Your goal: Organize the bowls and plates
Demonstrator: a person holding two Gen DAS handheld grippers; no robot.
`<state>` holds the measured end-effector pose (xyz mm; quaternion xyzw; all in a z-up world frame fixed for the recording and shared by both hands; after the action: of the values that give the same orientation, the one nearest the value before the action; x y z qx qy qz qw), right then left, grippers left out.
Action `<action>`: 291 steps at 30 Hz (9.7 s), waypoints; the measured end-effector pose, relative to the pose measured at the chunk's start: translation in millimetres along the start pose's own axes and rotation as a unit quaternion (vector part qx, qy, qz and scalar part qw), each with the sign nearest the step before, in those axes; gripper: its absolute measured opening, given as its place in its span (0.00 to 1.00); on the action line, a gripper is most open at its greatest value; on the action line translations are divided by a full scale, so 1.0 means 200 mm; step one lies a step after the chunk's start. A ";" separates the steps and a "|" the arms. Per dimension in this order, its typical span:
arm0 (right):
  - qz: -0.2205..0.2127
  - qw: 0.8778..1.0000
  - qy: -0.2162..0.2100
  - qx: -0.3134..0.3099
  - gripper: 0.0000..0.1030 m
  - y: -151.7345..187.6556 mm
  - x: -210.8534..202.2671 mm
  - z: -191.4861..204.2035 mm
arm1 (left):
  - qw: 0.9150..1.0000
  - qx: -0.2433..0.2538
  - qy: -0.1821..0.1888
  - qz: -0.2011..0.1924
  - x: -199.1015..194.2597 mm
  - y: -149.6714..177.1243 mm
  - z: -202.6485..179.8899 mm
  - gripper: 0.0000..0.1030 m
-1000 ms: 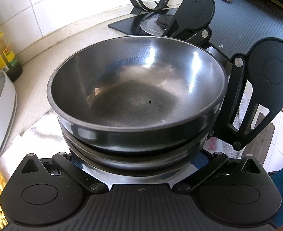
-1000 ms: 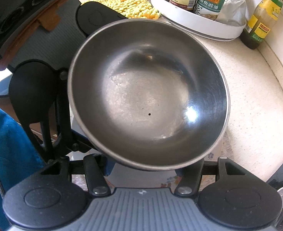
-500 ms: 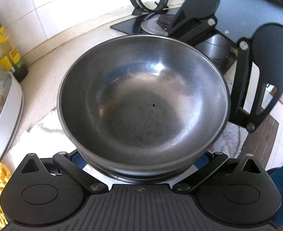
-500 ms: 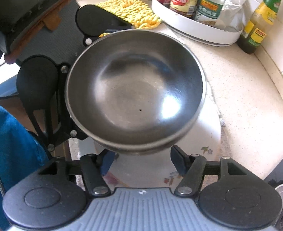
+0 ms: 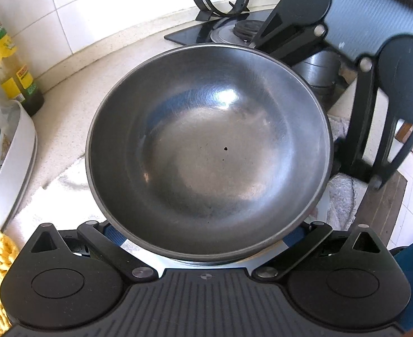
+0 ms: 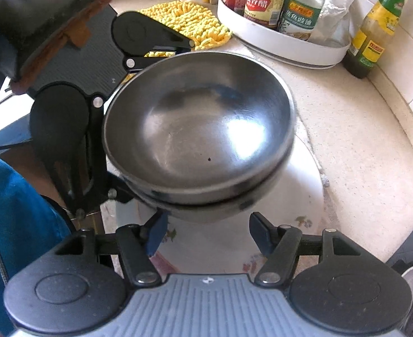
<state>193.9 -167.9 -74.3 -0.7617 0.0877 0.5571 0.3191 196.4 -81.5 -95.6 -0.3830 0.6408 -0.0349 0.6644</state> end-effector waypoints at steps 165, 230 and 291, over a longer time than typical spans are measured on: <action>-0.213 0.834 0.213 0.462 1.00 0.45 -0.61 0.37 | 0.890 -0.317 -0.269 -0.184 -0.59 0.24 -0.53 0.98; -0.178 0.850 0.190 0.457 1.00 0.51 -0.56 0.39 | 0.899 -0.378 -0.192 -0.106 -0.38 0.38 -0.51 1.00; -0.253 0.826 0.179 0.471 1.00 0.42 -0.72 0.37 | 0.888 -0.300 -0.247 -0.246 -0.72 0.21 -0.48 1.00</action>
<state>42.5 -223.2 9.4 -0.6009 0.1996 0.2018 0.7473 67.9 -18.3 10.4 -0.7058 0.3214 0.0928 0.6244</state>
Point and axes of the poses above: each gripper's, at about its wrist camera, not at the fingertips, and x roughly the way its jaws point, z to its left, y to its underside, the point moved 8 cm from there along x, roughly the way its jaws point, and after that the axes turned 10 degrees about y, right-handed, at the moved point
